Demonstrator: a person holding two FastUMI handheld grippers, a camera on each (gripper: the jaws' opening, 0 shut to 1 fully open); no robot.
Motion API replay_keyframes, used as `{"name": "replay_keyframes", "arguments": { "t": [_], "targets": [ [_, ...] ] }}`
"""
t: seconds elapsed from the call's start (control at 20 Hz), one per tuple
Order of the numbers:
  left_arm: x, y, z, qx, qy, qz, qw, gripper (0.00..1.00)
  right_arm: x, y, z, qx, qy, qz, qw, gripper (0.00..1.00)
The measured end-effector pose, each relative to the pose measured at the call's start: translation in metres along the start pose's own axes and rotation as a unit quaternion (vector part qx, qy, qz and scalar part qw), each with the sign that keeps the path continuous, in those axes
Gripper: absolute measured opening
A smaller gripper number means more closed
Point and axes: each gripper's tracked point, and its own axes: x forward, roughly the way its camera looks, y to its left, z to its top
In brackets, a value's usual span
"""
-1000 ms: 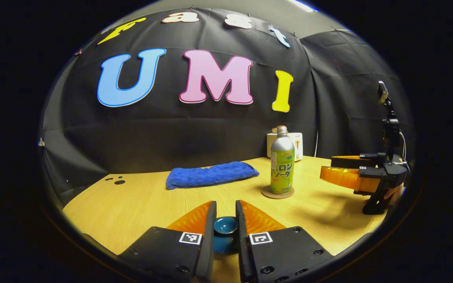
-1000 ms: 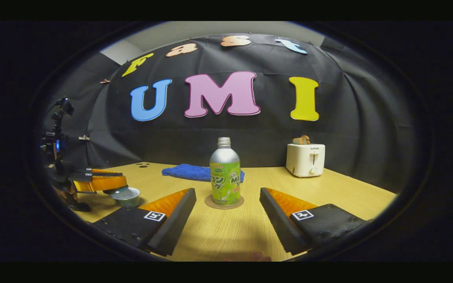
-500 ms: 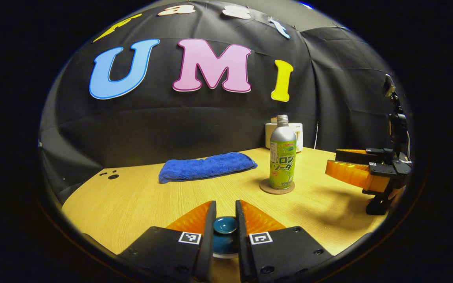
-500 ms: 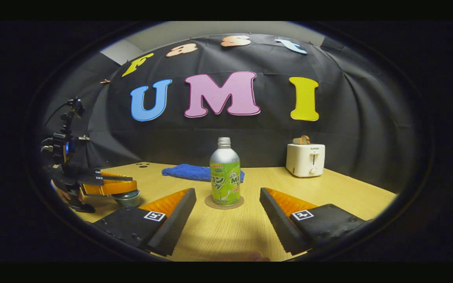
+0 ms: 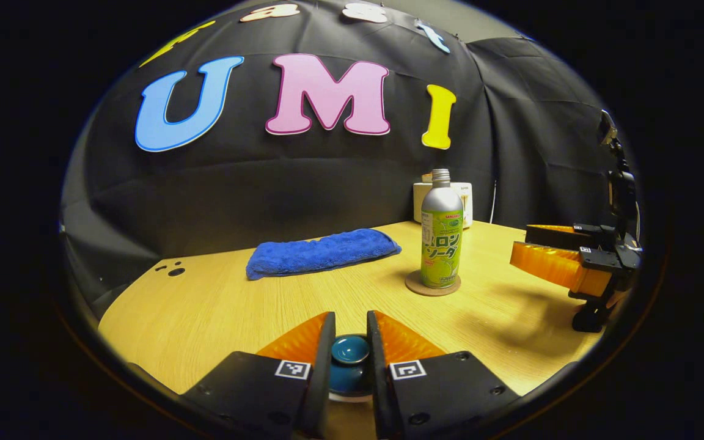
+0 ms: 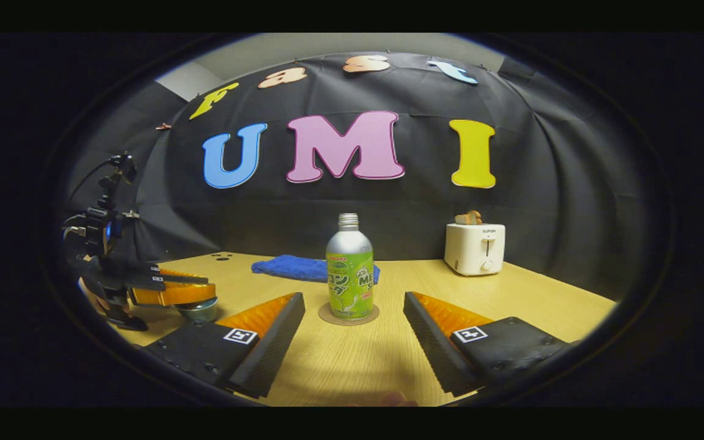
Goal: Open the teacup lid with one hand, grasp the water bottle and pour water into the teacup with the other hand; after pouring, place the water bottle on the coaster and then close the teacup lid.
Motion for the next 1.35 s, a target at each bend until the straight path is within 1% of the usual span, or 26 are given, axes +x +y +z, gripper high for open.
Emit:
{"name": "replay_keyframes", "arguments": {
  "t": [0.15,0.2,0.3,0.4,0.45,0.55,0.6,0.65,0.75,0.8,0.85,0.9,0.95,1.15,1.25,1.35],
  "targets": [
    [-0.005,0.001,0.002,-0.001,-0.009,0.006,1.000,0.39,0.000,0.000,0.000,0.000,0.000,0.000,1.000,1.00],
    [-0.007,0.002,0.003,-0.003,-0.013,0.009,1.000,0.37,0.000,0.000,0.000,0.000,0.000,0.000,1.000,1.00],
    [-0.013,0.006,0.004,-0.009,-0.023,0.021,0.999,0.41,0.000,0.000,0.000,0.000,0.000,0.000,1.000,1.00],
    [-0.024,0.010,0.011,-0.018,-0.051,0.035,0.998,0.56,0.000,0.000,0.000,0.000,0.000,0.000,1.000,1.00],
    [-0.030,0.011,0.016,-0.024,-0.071,0.040,0.996,0.66,0.000,0.000,0.000,0.000,0.000,0.000,1.000,1.00],
    [-0.045,0.011,0.025,-0.037,-0.111,0.047,0.992,0.71,0.000,0.000,0.000,0.000,0.000,0.000,1.000,1.00],
    [-0.049,0.009,0.023,-0.034,-0.110,0.049,0.992,0.72,-0.001,-0.001,0.001,0.000,0.000,-0.004,1.000,1.00],
    [-0.056,0.004,0.018,-0.038,-0.105,0.048,0.993,0.76,0.001,-0.004,0.000,0.000,-0.001,-0.008,1.000,1.00],
    [-0.054,-0.001,0.017,-0.036,-0.105,0.050,0.993,0.83,0.001,-0.006,0.000,0.000,-0.001,-0.016,1.000,1.00],
    [-0.056,-0.003,0.019,-0.037,-0.105,0.054,0.992,0.86,0.001,-0.006,0.000,-0.001,0.000,-0.019,1.000,1.00],
    [-0.057,-0.003,0.019,-0.038,-0.104,0.063,0.992,0.91,0.000,-0.005,0.000,-0.001,-0.001,-0.019,1.000,1.00],
    [-0.057,-0.003,0.019,-0.039,-0.103,0.073,0.991,0.94,0.000,-0.003,0.000,-0.001,-0.001,-0.018,1.000,1.00],
    [-0.057,-0.001,0.018,-0.041,-0.102,0.087,0.990,0.95,-0.001,0.000,0.000,-0.001,-0.001,-0.016,1.000,1.00],
    [-0.058,0.004,0.017,-0.046,-0.100,0.124,0.986,0.95,-0.005,0.015,-0.001,-0.001,0.000,0.000,1.000,1.00],
    [-0.059,0.005,0.017,-0.047,-0.100,0.132,0.985,0.95,-0.005,0.017,-0.001,0.000,0.000,0.004,1.000,1.00],
    [-0.058,0.004,0.018,-0.047,-0.099,0.132,0.985,0.95,-0.004,0.017,-0.001,0.000,0.000,0.004,1.000,1.00]
  ]
}}
